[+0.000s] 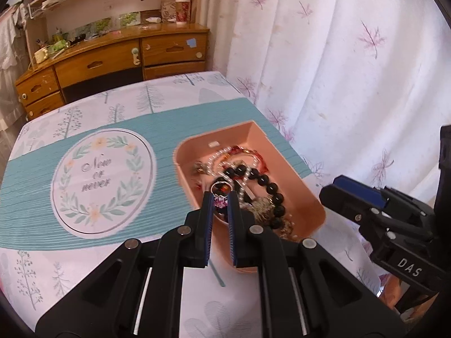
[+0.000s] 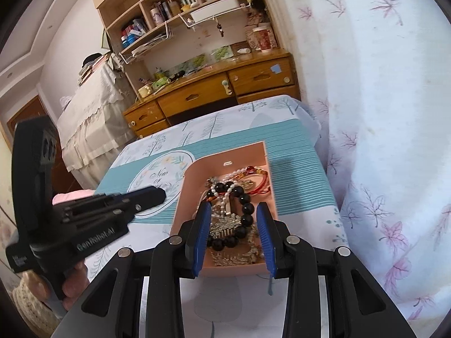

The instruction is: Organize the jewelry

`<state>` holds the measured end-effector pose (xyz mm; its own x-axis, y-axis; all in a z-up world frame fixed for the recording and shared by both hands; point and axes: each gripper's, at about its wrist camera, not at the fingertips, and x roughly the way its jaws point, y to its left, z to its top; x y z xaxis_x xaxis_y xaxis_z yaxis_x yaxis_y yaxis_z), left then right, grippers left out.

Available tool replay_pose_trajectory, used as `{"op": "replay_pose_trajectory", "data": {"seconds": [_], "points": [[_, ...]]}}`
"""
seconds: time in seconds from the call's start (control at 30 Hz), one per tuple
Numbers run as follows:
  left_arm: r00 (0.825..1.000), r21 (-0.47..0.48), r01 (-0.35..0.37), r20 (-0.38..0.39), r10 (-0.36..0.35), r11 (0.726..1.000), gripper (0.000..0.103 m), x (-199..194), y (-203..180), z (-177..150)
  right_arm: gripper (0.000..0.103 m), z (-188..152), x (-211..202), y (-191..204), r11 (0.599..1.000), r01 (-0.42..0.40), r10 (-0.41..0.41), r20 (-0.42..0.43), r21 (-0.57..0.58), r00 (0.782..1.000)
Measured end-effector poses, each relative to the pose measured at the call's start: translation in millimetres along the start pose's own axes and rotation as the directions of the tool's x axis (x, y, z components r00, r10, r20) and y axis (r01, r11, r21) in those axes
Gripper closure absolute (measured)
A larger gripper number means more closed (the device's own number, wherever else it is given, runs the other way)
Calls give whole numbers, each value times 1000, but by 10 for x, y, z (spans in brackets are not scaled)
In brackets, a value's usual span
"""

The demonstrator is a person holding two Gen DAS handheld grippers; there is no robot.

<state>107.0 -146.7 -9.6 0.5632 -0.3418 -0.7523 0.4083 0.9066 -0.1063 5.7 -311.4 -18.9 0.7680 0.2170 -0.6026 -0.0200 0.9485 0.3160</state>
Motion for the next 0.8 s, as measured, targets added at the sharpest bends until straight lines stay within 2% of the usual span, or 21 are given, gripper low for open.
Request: {"op": "replay_pose_trajectory", "data": {"seconds": [0.13,0.3,0.47,0.5,0.57,0.6,0.63,0.8], "points": [[1000,41,-21,-6,21,999,95,47,-128,-76,69,-36,-73,-68,1000,5,-4,-3,14,1000],[996,110,-93,20,91,990,94,29,-276,-154,69,-95,-116,-84,1000,-2,2,-17,22,1000],[997,79,-69,-9,70,994,93,1,-228,-192,69,-136,-143,-25,1000,-6,6,-13,13,1000],[998,69,-63,-12,64,996,91,-10,-214,-203,69,-139,-154,-9,1000,-8,8,-11,8,1000],[998,53,-64,-13,65,997,75,-41,-187,-225,69,-147,-181,21,1000,-7,7,-7,0,1000],[998,43,-67,-9,67,997,59,-65,-172,-241,69,-155,-197,35,1000,-8,8,-6,-4,1000],[998,32,-70,0,70,997,49,-101,-161,-256,69,-147,-208,48,1000,-10,9,-5,-5,1000],[994,7,-101,37,101,995,48,-322,-135,-342,69,-185,-289,165,1000,-22,22,2,-22,1000]]}}
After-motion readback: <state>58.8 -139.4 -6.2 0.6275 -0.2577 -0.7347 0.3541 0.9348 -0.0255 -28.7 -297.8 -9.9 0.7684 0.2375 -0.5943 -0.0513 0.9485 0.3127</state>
